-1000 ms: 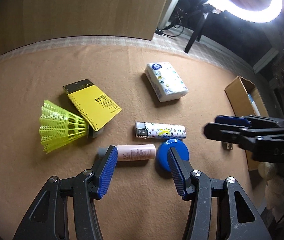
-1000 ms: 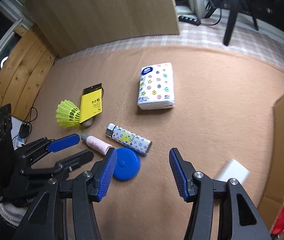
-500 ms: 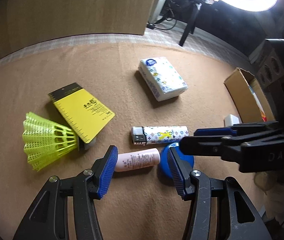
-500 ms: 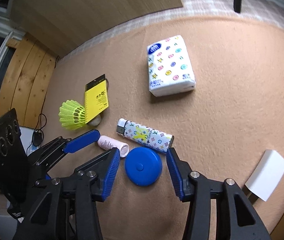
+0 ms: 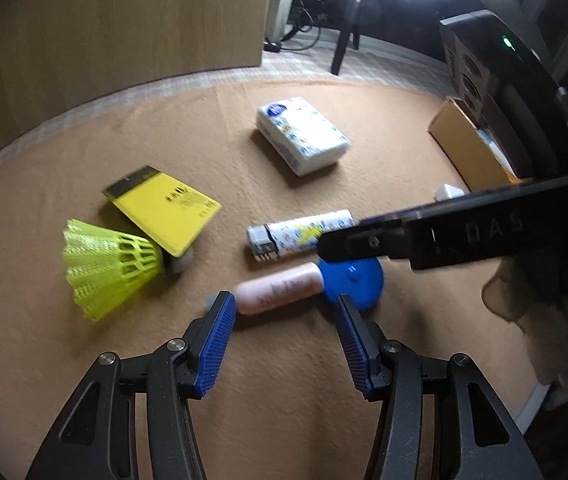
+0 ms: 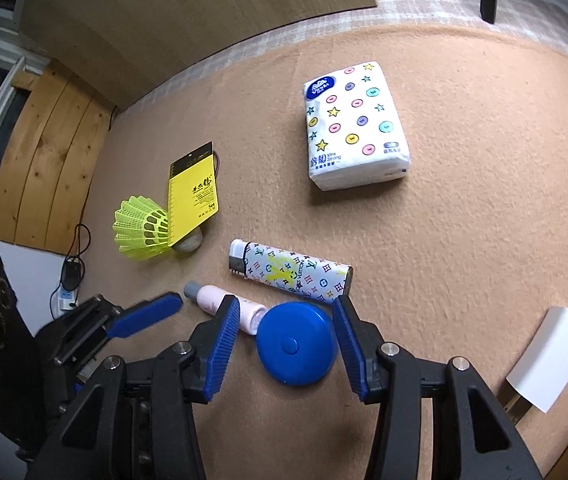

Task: Organize objects
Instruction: 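Grasp the blue round tape measure with the right tool while the left tool grasps the small pink bottle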

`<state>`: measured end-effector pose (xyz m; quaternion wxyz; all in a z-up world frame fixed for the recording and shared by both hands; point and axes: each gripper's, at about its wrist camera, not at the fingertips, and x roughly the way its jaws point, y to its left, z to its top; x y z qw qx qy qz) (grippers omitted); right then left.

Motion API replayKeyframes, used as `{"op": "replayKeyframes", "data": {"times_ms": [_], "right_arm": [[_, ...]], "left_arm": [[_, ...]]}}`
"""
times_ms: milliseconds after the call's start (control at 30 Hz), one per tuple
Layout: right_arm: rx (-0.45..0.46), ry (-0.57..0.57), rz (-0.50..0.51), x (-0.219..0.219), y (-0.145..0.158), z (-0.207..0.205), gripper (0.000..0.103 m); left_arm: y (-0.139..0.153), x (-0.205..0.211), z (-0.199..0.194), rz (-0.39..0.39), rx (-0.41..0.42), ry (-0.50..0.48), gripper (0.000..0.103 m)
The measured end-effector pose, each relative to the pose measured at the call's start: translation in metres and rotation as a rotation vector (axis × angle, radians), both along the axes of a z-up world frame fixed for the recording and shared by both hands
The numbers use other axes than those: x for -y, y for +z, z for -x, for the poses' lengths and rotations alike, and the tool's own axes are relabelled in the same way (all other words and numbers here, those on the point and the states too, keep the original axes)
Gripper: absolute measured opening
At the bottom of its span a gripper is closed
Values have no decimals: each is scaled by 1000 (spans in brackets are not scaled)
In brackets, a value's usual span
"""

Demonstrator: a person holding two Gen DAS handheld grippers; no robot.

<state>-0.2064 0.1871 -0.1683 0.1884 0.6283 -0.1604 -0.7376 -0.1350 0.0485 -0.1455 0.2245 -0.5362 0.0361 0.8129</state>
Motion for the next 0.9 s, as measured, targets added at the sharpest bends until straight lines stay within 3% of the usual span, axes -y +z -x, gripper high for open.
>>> {"op": "replayKeyframes", "data": {"times_ms": [300, 467, 700, 767, 900], "right_arm": [[-4, -42, 4, -16, 4, -6, 45], [-1, -49, 11, -22, 4, -8, 45], [-3, -33, 15, -16, 1, -10, 45], [-13, -21, -2, -9, 0, -11, 45], [-35, 18, -50, 6, -1, -13, 45]], "left_arm": [[-6, 9, 27, -100, 49, 86, 54], [-23, 6, 30, -116, 115, 67, 39], [-25, 9, 6, -116, 138, 37, 40], [-25, 12, 0, -124, 148, 48, 50], [-23, 9, -6, -88, 120, 44, 52]]}}
